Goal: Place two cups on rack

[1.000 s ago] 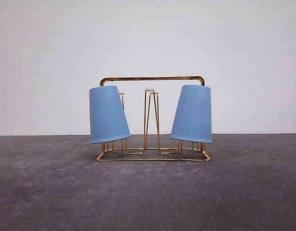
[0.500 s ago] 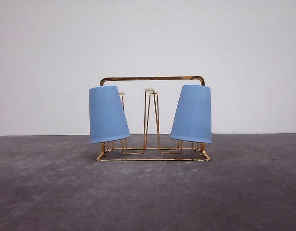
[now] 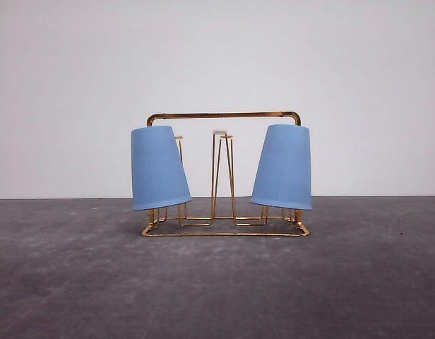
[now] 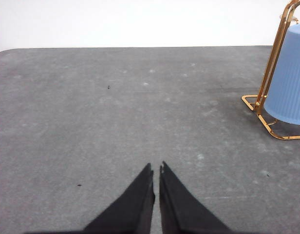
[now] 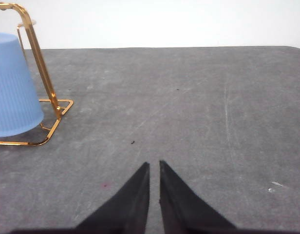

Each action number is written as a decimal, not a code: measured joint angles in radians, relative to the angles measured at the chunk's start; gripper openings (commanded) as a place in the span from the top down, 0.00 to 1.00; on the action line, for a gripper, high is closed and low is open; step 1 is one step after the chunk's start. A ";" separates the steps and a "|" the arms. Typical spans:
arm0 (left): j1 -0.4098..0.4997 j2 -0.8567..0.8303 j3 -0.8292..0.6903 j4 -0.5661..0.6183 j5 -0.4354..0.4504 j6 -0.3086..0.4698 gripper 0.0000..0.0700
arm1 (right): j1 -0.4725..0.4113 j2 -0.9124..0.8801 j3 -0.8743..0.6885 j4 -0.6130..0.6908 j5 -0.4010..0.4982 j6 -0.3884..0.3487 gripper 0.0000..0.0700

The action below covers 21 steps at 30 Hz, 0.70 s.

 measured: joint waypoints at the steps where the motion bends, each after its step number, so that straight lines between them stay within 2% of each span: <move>1: 0.000 0.000 0.000 0.000 0.000 0.000 1.00 | 0.000 0.000 0.000 0.000 0.000 0.000 0.95; 21: 0.000 0.000 0.000 0.000 0.000 0.000 1.00 | 0.000 0.000 0.000 0.000 0.000 0.000 0.95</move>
